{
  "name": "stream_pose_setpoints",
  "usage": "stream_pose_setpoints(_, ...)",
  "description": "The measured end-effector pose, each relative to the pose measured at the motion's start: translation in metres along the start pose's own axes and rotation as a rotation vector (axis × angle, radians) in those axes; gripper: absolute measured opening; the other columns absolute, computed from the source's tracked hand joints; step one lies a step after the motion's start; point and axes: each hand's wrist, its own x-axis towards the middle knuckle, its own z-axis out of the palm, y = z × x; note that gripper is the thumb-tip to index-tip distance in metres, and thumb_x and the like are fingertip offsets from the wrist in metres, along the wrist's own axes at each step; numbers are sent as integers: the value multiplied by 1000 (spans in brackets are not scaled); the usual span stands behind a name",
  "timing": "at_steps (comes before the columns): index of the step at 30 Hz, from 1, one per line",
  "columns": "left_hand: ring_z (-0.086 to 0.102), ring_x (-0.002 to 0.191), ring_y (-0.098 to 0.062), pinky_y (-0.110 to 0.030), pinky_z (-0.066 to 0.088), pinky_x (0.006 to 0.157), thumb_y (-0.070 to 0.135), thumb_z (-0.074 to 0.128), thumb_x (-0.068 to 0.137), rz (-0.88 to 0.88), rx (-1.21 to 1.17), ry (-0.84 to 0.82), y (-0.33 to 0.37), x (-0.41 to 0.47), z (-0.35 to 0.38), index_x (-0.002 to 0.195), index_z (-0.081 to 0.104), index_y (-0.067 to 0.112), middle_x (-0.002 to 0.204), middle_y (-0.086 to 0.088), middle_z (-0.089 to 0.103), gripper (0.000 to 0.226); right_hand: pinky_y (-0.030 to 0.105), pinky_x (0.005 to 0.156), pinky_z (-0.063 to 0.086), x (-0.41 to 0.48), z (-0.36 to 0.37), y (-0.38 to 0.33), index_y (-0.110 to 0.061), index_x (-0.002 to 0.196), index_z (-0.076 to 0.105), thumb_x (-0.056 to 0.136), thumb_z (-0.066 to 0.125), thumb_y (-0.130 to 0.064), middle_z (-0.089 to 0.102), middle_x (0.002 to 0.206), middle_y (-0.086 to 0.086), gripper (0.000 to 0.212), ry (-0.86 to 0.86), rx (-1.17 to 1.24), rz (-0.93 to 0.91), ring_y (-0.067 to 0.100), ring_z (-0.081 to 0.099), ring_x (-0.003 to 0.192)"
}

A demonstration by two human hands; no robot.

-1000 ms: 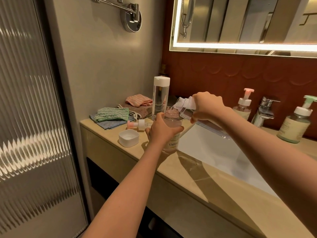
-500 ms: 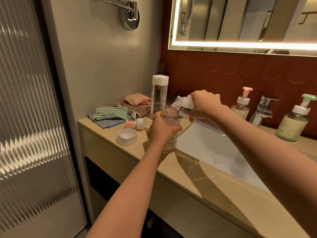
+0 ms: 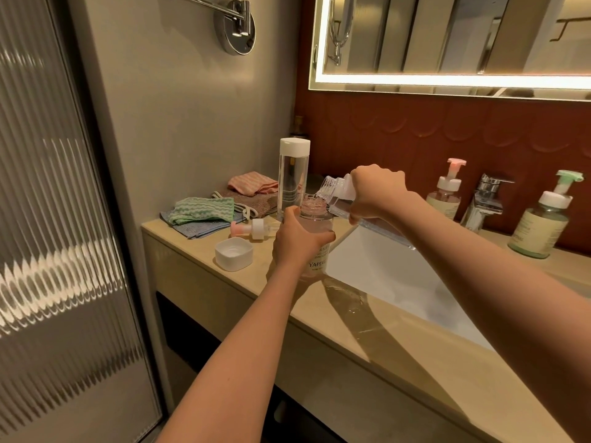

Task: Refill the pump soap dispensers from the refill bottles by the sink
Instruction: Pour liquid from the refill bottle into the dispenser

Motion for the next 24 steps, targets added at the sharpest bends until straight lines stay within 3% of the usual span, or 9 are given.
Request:
stream_pose_setpoints(7, 52, 113, -23, -29, 39, 76, 34, 78, 69, -2, -11, -11, 0, -1, -1, 134, 33, 21, 129, -3, 53, 81, 44, 90, 38, 1, 0, -1, -9, 116, 57, 71, 82, -21, 50, 89, 3, 54, 3, -18, 1, 29, 58, 100)
stream_pose_setpoints(15, 52, 113, -23, -29, 40, 77, 34, 78, 69, -5, -12, -10, 0, -1, -1, 134, 33, 21, 129, -3, 53, 80, 44, 91, 38, 4, 2, 0, -9, 117, 56, 71, 82, -22, 62, 104, 7, 54, 7, -20, 4, 30, 58, 102)
stream_pose_setpoints(24, 52, 113, -22, -29, 40, 77, 33, 77, 70, 2, -20, -14, 0, -2, -2, 133, 33, 20, 129, -4, 53, 79, 46, 94, 36, 4, 2, 0, -9, 118, 56, 71, 82, -22, 59, 100, 6, 55, -4, -43, -3, 30, 57, 104)
